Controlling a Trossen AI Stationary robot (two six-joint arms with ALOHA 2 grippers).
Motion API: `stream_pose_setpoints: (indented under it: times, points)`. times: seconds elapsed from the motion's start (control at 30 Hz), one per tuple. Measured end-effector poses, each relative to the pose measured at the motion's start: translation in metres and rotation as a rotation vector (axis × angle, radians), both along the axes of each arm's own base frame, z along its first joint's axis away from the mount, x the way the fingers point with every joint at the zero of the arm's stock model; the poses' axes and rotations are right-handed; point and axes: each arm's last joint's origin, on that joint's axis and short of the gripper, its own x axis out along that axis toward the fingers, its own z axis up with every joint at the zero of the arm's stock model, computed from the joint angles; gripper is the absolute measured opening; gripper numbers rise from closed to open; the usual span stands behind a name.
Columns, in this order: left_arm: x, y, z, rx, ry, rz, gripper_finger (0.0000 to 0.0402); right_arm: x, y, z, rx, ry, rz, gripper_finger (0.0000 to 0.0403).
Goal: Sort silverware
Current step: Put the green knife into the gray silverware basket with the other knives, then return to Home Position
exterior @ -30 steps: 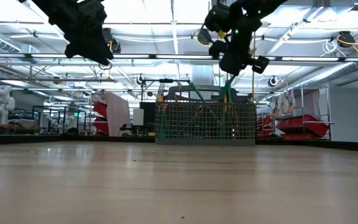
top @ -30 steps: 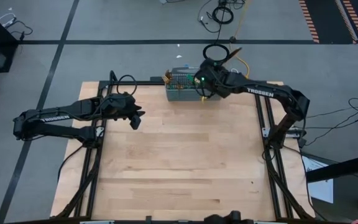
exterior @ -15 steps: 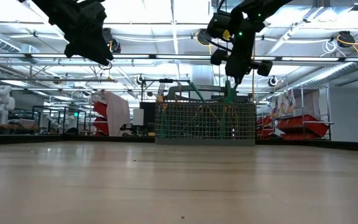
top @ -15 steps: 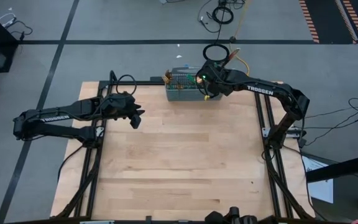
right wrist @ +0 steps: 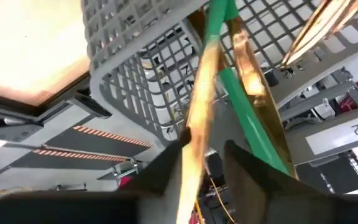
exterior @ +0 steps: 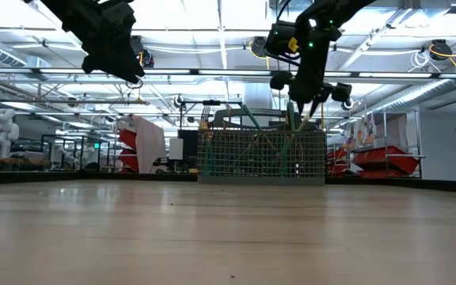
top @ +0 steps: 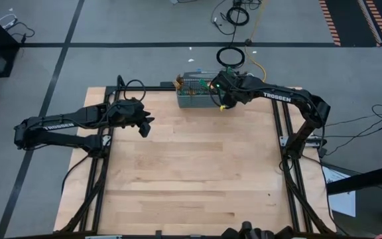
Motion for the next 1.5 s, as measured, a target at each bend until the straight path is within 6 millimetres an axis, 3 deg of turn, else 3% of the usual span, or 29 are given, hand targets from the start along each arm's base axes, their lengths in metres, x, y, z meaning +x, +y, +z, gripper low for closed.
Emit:
stream_pose_setpoints:
  times: [0.23,0.37,0.5,0.6,0.7,0.77,0.83,0.93,1.1,1.27,1.5]
  points:
    - [0.0,0.0,0.0,0.007,0.001,0.008,0.0154,0.003,0.0,0.002,-0.024,-0.057,-0.023,0.0182]
    - [0.001,0.001,0.001,0.021,-0.01,0.019,0.0154,0.011,0.004,0.015,-0.132,-0.298,-0.128,0.02]
    - [0.006,0.003,0.01,0.084,-0.096,0.004,0.0154,0.004,0.016,0.052,-0.118,-0.62,-0.249,0.0196]
    - [0.016,0.002,0.029,0.206,-0.268,-0.078,0.0154,-0.021,0.037,0.093,0.189,-0.978,-0.335,0.019]
    - [0.019,-0.004,0.054,0.327,-0.492,-0.254,0.0154,-0.065,0.059,0.128,0.706,-1.225,-0.357,0.0185]
    - [0.012,-0.009,0.067,0.379,-0.596,-0.368,0.0154,-0.099,0.073,0.142,0.961,-1.312,-0.36,0.0181]
    - [0.0,-0.013,0.072,0.389,-0.633,-0.398,0.0154,-0.135,0.089,0.145,1.056,-1.369,-0.387,0.0177]
    - [-0.019,-0.016,0.061,0.363,-0.639,-0.39,0.0154,-0.176,0.113,0.127,1.052,-1.452,-0.397,0.0172]
    - [-0.041,-0.022,0.019,0.253,-0.77,-0.346,0.0154,-0.209,0.14,0.074,1.191,-1.708,-0.378,0.0169]
    - [-0.051,-0.027,-0.023,0.154,-0.93,-0.331,0.0154,-0.215,0.144,0.024,1.385,-2.01,-0.324,0.0169]
    - [-0.054,-0.035,-0.069,0.06,-1.027,-0.356,0.0154,-0.2,0.139,-0.051,1.665,-2.067,-0.435,0.0169]
